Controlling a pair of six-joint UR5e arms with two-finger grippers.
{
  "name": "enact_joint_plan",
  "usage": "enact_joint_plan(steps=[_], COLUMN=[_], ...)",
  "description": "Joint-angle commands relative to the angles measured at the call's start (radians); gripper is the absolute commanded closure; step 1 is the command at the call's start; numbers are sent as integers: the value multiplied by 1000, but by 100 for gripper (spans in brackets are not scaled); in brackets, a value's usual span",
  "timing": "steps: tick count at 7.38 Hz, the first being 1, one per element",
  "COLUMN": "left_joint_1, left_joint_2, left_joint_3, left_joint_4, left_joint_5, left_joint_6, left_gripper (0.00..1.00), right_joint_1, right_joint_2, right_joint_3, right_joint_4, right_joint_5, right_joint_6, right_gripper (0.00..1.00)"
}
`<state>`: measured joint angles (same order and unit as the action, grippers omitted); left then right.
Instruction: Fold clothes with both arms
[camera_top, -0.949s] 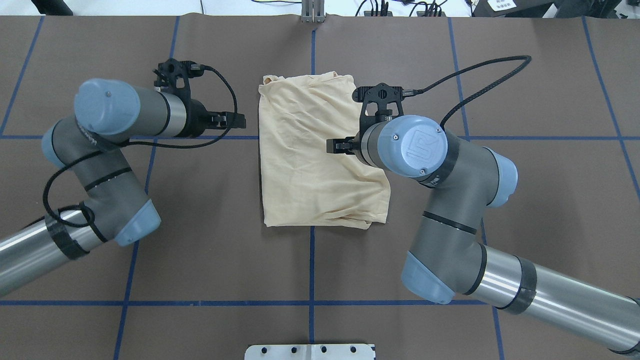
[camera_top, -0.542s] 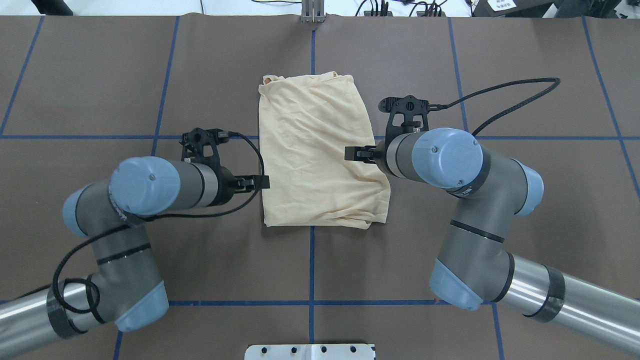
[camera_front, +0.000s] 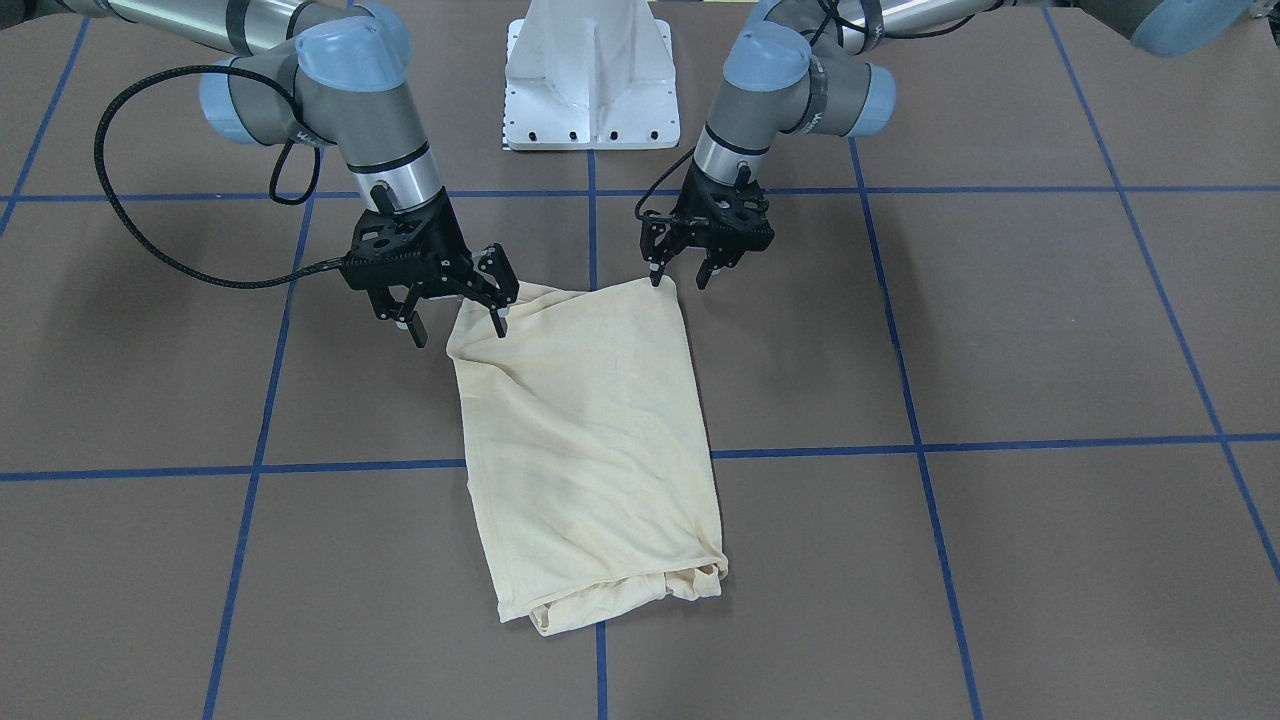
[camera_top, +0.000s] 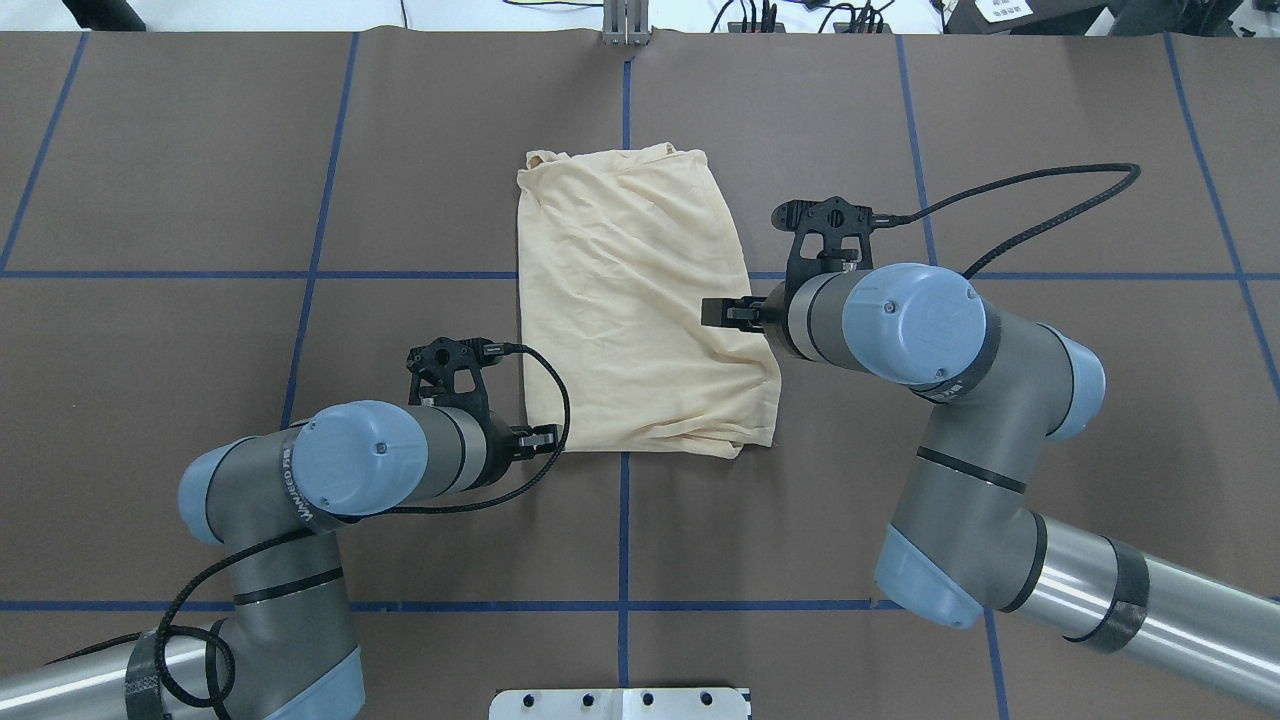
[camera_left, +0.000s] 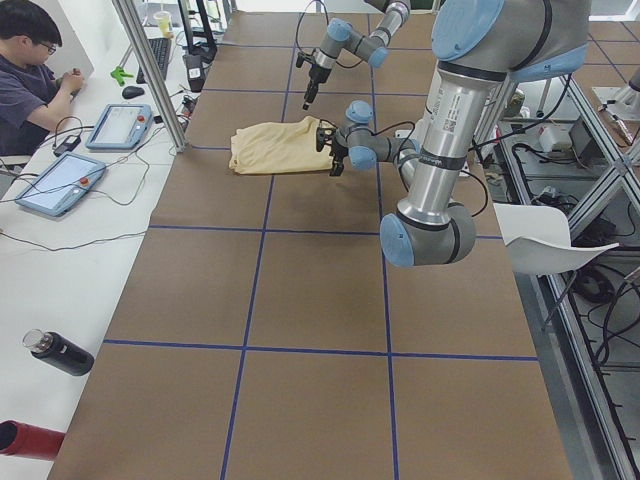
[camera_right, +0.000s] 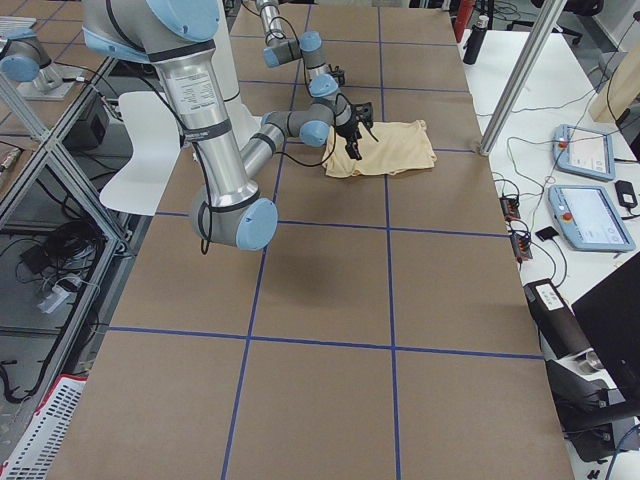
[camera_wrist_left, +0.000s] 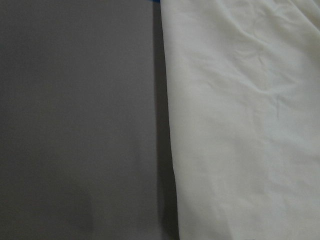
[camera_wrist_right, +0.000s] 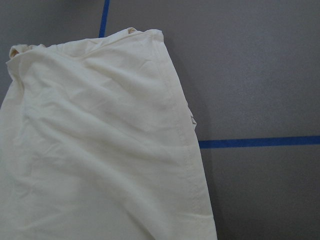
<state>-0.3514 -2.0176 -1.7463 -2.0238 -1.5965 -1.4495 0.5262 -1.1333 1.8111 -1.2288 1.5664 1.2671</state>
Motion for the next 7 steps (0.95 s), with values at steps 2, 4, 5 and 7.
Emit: enact_joint_plan(steps=[2,4,5,7], left_joint_1=[2,2,2,2], left_joint_2=[-9,-19,-27,-30], left_joint_3=[5,27,36,45], left_joint_4=[-6,-10,-10,-12], left_joint_5=[0,1,1,1], left_joint_6=[7,9,9,8], left_gripper=[37,37,37,38], right_joint_1=[-2,-2,-2,-2], right_joint_2=[-3,-3,-3,-3], right_joint_3=[-1,-4,-6,-7], right_joint_4=[0,0,0,0], right_joint_5=[-2,-3,-3,-3], right_joint_6=[-5,-11,-12,-14], right_gripper=[0,0,0,0])
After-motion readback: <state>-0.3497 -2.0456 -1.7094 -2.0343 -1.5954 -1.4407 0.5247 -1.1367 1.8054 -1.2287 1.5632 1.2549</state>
